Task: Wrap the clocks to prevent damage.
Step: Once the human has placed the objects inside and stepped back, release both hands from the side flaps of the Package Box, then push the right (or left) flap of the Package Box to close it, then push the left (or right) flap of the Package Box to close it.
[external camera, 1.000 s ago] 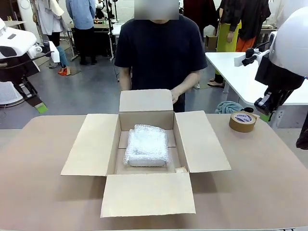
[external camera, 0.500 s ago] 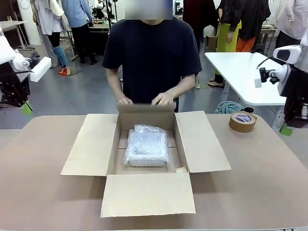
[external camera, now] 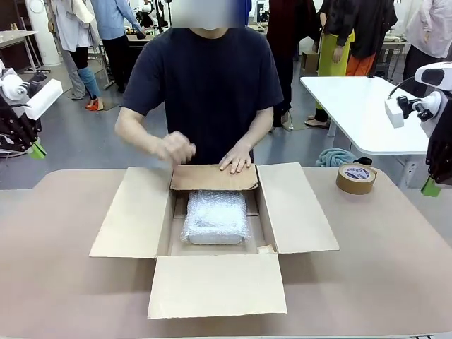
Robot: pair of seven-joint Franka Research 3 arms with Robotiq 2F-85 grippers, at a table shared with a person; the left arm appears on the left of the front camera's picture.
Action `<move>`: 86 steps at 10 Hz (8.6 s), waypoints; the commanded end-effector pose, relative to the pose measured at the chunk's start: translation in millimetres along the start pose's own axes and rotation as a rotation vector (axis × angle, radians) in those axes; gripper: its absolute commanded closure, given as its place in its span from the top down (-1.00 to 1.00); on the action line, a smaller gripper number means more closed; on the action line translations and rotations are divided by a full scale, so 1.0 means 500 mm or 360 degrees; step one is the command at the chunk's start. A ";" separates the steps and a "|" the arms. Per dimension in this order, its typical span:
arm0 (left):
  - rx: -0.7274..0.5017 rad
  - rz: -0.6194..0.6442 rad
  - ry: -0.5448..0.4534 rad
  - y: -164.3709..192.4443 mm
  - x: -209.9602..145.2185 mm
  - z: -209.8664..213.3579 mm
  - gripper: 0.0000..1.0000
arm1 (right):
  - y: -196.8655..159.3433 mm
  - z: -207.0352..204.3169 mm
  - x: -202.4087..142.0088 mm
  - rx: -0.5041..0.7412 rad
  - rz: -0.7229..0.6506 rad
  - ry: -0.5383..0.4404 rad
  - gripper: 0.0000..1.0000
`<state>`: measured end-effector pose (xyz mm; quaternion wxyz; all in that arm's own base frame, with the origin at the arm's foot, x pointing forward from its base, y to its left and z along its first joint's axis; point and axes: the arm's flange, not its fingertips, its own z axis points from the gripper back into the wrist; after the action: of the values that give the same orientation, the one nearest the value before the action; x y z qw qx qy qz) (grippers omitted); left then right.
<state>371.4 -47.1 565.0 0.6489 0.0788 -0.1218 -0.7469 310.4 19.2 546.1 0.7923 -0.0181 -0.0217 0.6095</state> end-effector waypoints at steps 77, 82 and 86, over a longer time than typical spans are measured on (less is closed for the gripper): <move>-0.0224 0.0554 -0.2186 0.011 0.162 -0.635 -0.99 | 0.011 -0.005 0.012 0.0033 0.0101 0.0025 -0.98; -0.0224 0.0554 -0.2186 0.011 0.162 -0.635 -0.99 | 0.011 -0.005 0.012 0.0033 0.0101 0.0025 -0.98; -0.0224 0.0554 -0.2186 0.011 0.162 -0.635 -0.99 | -0.147 -0.096 -0.091 0.0059 0.0037 -0.0850 -0.98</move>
<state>452.6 -153.0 268.9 0.5346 -0.4765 -0.4676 -0.5182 348.8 -22.1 527.6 0.7892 0.0638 -0.1394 0.5947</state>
